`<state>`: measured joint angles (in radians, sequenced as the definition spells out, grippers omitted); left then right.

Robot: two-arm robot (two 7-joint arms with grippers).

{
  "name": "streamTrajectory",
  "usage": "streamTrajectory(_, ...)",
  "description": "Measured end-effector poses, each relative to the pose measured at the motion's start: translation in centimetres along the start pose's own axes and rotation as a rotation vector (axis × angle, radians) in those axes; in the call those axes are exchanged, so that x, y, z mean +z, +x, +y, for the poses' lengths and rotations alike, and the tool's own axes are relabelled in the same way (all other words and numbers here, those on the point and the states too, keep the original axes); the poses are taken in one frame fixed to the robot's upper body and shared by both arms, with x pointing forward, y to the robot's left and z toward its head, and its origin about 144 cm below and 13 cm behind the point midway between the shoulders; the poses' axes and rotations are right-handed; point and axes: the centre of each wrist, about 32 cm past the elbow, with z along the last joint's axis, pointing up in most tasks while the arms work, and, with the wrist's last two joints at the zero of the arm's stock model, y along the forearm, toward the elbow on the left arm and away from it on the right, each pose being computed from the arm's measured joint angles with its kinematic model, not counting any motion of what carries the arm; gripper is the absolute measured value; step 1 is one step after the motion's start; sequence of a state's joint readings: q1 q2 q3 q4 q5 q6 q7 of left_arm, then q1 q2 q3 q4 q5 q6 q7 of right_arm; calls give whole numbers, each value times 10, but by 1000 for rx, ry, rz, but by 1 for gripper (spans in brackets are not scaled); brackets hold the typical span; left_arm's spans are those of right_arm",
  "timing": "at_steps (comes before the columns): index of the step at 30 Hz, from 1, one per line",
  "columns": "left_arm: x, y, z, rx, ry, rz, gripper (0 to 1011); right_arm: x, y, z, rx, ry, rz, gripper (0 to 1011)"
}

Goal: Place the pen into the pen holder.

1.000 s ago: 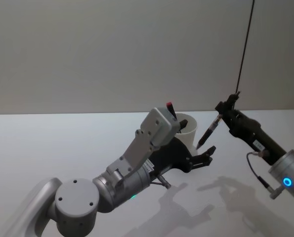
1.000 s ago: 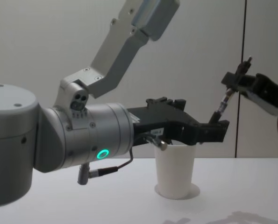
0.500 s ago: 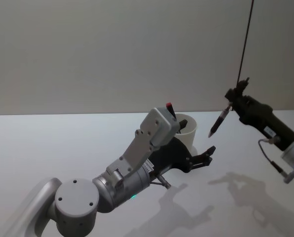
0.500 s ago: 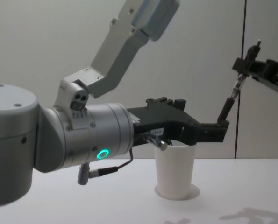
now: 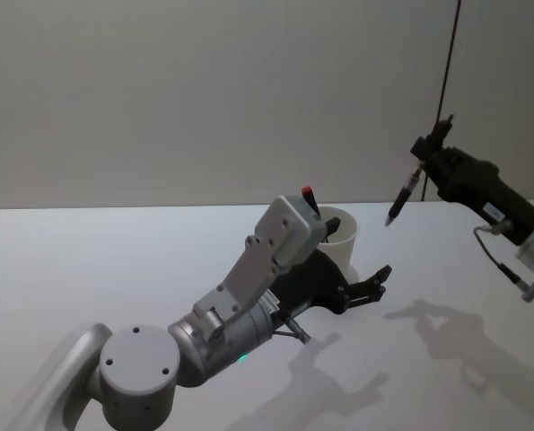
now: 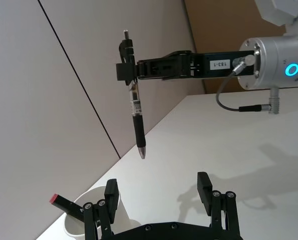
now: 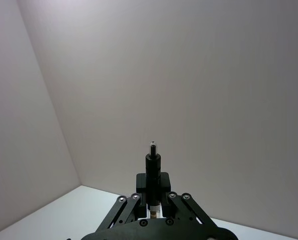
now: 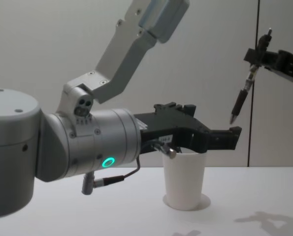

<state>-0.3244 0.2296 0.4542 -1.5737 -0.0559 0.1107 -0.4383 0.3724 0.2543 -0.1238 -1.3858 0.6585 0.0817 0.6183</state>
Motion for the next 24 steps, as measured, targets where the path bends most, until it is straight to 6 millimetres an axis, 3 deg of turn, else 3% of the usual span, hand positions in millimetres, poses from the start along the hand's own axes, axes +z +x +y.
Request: streamTrajectory(24, 0, 0, 0, 0, 0, 0, 1000, 6, 40, 31, 113, -61, -39, 146)
